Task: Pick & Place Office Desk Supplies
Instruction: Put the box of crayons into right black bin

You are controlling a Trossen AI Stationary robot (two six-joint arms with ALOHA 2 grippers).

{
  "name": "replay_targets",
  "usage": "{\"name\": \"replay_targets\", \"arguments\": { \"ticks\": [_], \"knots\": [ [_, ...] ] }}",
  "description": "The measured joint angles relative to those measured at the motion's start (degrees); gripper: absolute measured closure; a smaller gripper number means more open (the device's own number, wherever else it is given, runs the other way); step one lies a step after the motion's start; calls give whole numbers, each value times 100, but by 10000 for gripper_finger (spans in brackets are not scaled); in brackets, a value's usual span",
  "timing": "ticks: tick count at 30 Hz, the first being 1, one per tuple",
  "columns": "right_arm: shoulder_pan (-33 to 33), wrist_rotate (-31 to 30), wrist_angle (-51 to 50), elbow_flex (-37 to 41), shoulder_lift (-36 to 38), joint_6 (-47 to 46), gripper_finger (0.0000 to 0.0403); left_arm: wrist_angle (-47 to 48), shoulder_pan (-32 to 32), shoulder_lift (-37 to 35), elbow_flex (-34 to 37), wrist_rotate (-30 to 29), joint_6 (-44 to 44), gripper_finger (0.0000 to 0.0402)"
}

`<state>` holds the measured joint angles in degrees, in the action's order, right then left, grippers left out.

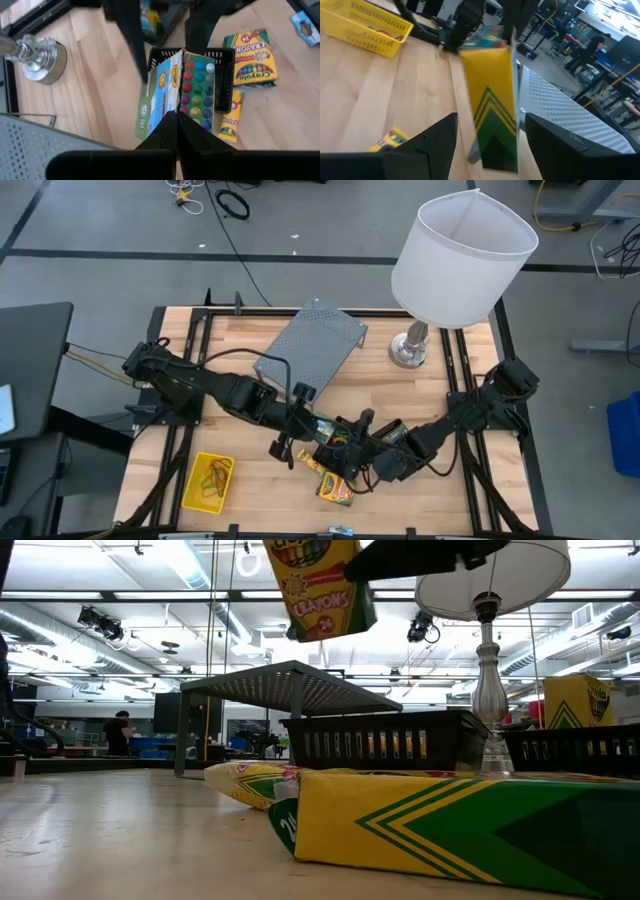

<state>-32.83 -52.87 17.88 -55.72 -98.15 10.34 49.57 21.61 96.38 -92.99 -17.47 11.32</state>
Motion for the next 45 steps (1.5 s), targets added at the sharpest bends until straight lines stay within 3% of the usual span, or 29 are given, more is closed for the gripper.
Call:
{"name": "replay_targets", "arguments": {
  "ticks": [10,13,18,24,30,35,39,45],
  "knots": [
    [195,153,331,0,0,154,185,-64,-26,2,0,2,30,401],
    [213,170,350,0,-7,153,225,-94,-44,2,0,15,59,401],
    [214,186,335,0,-11,131,323,-185,-109,2,4,144,203,401],
    [202,197,325,0,-11,239,323,-246,-111,0,9,418,529,387],
    [184,143,191,0,-15,158,323,-395,-85,-314,4,629,513,342],
    [105,148,42,0,-15,64,323,165,-109,-711,43,659,132,305],
    [-33,153,29,0,-13,90,323,-83,-64,-1167,566,1037,-43,298],
    [-335,202,-287,0,119,-77,323,-1830,22,-2058,2393,1427,-8,298]
  ]
}}
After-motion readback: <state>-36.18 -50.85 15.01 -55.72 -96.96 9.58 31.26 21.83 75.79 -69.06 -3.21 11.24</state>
